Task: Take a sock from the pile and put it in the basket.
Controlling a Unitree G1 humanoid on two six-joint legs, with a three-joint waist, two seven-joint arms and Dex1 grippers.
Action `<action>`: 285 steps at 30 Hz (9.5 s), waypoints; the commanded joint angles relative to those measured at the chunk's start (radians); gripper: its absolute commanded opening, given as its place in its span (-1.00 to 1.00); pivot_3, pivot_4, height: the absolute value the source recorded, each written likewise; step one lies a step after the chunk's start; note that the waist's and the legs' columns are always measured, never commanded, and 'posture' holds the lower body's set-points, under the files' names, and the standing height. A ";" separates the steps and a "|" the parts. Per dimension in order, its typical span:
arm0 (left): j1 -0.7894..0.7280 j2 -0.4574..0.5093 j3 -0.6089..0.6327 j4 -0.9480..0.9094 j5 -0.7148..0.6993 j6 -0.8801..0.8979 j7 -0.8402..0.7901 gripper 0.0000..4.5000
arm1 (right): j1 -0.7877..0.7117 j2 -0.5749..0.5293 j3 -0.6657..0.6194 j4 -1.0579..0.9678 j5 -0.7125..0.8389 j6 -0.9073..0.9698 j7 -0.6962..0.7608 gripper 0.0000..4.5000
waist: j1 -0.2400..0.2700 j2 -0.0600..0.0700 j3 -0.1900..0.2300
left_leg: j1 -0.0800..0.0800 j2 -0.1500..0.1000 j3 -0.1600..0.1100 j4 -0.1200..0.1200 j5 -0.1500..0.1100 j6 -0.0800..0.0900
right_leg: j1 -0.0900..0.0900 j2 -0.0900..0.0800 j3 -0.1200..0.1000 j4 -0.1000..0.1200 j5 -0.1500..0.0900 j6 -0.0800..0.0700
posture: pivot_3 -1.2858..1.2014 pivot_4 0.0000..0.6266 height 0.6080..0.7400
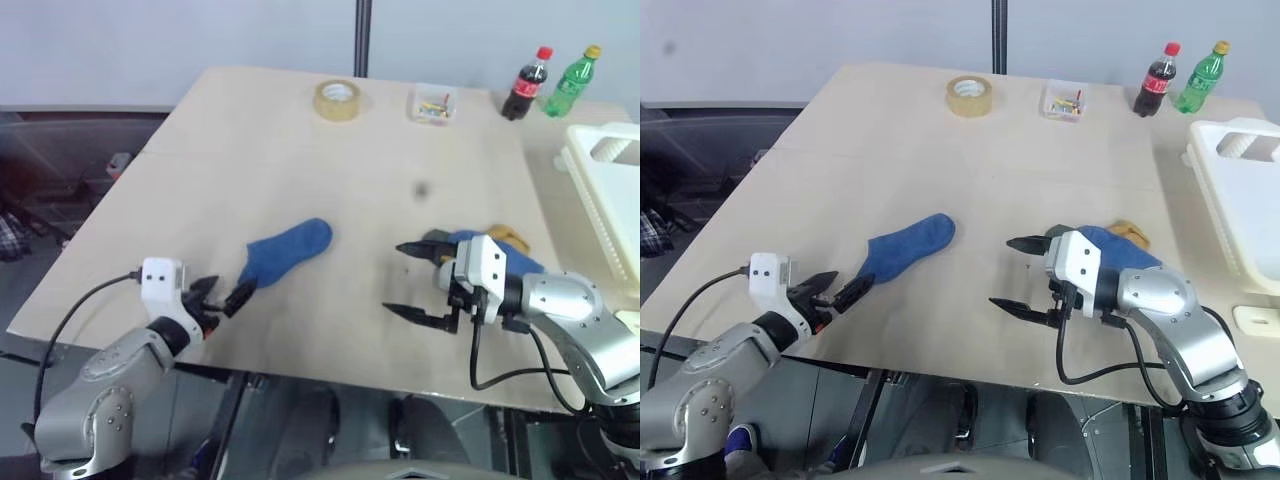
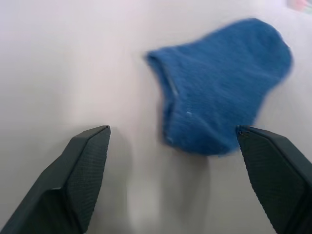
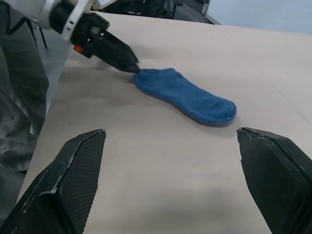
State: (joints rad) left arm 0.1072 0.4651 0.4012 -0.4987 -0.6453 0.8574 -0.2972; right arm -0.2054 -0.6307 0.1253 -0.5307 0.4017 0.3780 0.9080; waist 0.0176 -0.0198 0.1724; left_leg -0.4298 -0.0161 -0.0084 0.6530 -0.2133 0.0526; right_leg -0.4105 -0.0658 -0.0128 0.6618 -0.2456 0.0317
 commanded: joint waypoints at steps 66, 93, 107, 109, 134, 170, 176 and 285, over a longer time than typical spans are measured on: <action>-0.483 0.242 -0.363 0.373 0.127 -0.130 -0.381 0.20 | -0.062 0.158 0.117 -0.035 -0.046 0.383 -0.364 1.00 | -0.024 -0.003 0.002 | 0.003 0.001 0.002 0.000 0.001 0.000 | 0.000 0.005 0.002 0.001 0.002 0.004 | 0.03 -0.52 1.00; -0.108 0.147 -0.024 -0.095 -0.126 0.124 -0.258 -1.00 | -0.291 0.232 0.374 0.607 -0.327 -0.328 0.051 -0.99 | -0.031 -0.002 0.000 | 0.003 -0.001 0.000 0.000 0.001 -0.001 | 0.000 0.003 0.001 0.002 0.003 0.005 | 0.03 -0.52 1.00; -0.183 0.129 -0.149 -0.020 -0.080 0.033 -0.242 -1.00 | -0.341 0.250 0.263 0.583 -0.301 -0.349 0.074 -0.52 | -0.028 -0.002 0.000 | 0.003 -0.001 0.000 -0.001 0.003 -0.004 | 0.000 0.003 0.001 0.003 0.003 0.004 | 0.03 -0.52 1.00; -0.193 0.153 -0.159 -0.007 -0.063 -0.006 -0.283 -1.00 | -0.309 0.222 0.217 0.479 -0.261 -0.273 0.065 -0.52 | -0.024 -0.002 0.001 | 0.002 -0.001 0.000 -0.001 0.003 -0.004 | -0.001 0.003 0.001 0.003 0.003 0.004 | 0.03 -0.52 1.00; -0.322 0.301 -0.175 0.002 -0.167 -0.159 -0.661 0.07 | -0.153 0.192 -0.019 0.127 -0.480 0.522 -0.519 -0.44 | -0.005 -0.001 0.001 | 0.000 -0.001 0.001 -0.002 0.002 -0.003 | -0.002 0.003 0.001 0.000 0.003 0.003 | 0.03 -0.52 1.00; -0.148 0.274 -0.081 -0.065 -0.178 -0.189 -0.511 0.11 | -0.407 0.351 0.097 0.254 -0.249 0.516 -0.398 -0.98 | -0.032 -0.001 0.001 | 0.001 0.001 0.001 -0.002 0.002 -0.003 | -0.001 0.006 0.001 0.001 0.003 0.004 | 0.03 -0.52 1.00; -0.065 0.272 -0.036 -0.117 -0.184 -0.188 -0.470 0.11 | -0.540 0.513 0.236 0.601 -0.304 0.265 -0.366 -0.98 | -0.035 -0.001 0.001 | 0.002 0.001 0.001 -0.003 0.002 -0.003 | -0.001 0.006 0.001 0.001 0.003 0.004 | 0.03 -0.52 1.00; -0.398 0.260 -0.269 0.293 -0.326 0.219 -0.699 0.34 | -0.260 0.148 0.365 0.360 -0.270 0.077 -0.001 -0.98 | -0.025 -0.001 0.001 | 0.000 -0.003 -0.003 -0.003 0.003 -0.003 | -0.001 0.000 -0.002 0.001 0.003 0.004 | 0.03 -0.52 1.00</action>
State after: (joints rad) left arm -0.2719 0.7263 0.1090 -0.1833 -0.9212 1.0517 -0.9804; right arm -0.4826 -0.4751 0.5205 -0.1499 0.1265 0.4297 0.9082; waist -0.0076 -0.0208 0.1731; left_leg -0.4294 -0.0195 -0.0115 0.6500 -0.2107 0.0495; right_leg -0.4114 -0.0660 -0.0147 0.6629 -0.2424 0.0356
